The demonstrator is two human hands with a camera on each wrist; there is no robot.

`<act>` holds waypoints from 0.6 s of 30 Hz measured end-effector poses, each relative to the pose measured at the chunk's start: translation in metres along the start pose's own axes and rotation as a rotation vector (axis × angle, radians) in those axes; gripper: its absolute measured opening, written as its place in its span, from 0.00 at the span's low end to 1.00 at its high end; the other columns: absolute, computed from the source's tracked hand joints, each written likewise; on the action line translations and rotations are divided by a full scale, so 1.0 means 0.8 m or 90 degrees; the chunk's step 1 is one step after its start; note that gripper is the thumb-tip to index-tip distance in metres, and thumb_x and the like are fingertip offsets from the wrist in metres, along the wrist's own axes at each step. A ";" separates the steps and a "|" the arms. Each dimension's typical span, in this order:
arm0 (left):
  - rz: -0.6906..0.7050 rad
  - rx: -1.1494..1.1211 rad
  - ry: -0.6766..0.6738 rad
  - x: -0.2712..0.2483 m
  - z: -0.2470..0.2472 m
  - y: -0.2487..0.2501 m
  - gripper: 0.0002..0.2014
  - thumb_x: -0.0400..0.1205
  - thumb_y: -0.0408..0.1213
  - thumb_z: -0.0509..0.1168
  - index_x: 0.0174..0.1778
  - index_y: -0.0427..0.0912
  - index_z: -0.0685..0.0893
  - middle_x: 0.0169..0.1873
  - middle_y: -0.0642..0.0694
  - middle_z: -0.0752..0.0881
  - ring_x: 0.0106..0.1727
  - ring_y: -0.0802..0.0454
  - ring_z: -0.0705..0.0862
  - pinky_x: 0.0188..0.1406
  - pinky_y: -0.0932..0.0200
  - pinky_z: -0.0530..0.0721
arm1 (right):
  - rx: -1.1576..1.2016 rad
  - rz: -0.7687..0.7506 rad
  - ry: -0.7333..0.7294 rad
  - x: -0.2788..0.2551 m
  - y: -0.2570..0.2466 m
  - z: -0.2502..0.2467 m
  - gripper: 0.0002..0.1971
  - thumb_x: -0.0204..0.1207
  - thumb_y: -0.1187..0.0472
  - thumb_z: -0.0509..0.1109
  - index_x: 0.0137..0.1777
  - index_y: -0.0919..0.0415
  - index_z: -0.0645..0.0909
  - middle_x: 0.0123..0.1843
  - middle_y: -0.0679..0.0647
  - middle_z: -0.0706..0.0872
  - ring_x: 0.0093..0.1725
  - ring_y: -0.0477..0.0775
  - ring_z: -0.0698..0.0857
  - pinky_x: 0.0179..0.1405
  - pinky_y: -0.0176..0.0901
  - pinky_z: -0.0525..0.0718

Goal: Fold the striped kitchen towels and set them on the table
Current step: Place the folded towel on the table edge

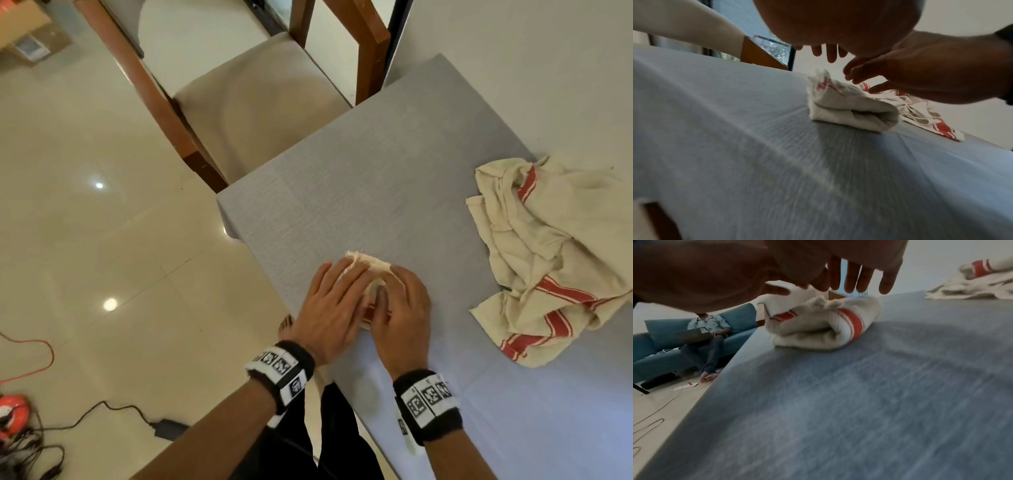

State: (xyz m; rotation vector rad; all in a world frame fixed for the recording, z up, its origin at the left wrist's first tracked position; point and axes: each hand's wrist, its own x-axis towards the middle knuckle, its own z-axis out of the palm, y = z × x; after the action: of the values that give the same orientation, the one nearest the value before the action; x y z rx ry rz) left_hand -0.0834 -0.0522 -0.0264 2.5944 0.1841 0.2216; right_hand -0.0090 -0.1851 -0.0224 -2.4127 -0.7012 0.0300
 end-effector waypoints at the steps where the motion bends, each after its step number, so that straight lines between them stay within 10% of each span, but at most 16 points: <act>1: 0.003 0.001 -0.049 0.014 0.010 0.003 0.24 0.94 0.45 0.47 0.86 0.42 0.71 0.85 0.44 0.72 0.89 0.44 0.64 0.88 0.38 0.60 | -0.029 0.008 -0.056 -0.003 0.006 0.009 0.22 0.88 0.60 0.63 0.80 0.63 0.74 0.80 0.62 0.78 0.81 0.62 0.76 0.81 0.64 0.74; 7: -0.008 0.085 -0.198 0.029 0.041 -0.022 0.31 0.93 0.52 0.40 0.92 0.44 0.49 0.92 0.49 0.46 0.93 0.47 0.41 0.89 0.32 0.50 | -0.234 0.105 -0.238 -0.010 0.024 0.044 0.37 0.90 0.49 0.48 0.92 0.61 0.37 0.93 0.57 0.34 0.92 0.59 0.34 0.89 0.73 0.44; 18: 0.001 0.082 -0.232 0.040 0.043 -0.027 0.32 0.93 0.53 0.38 0.92 0.43 0.49 0.92 0.47 0.46 0.93 0.44 0.41 0.88 0.28 0.50 | -0.217 0.161 -0.207 -0.013 0.052 0.022 0.53 0.82 0.29 0.55 0.91 0.67 0.39 0.94 0.64 0.43 0.93 0.61 0.42 0.90 0.71 0.45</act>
State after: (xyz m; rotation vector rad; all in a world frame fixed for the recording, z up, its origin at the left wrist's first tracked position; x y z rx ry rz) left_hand -0.0470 -0.0449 -0.0630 2.7076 0.0659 -0.2714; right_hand -0.0016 -0.2083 -0.0622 -2.8491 -0.5723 0.4485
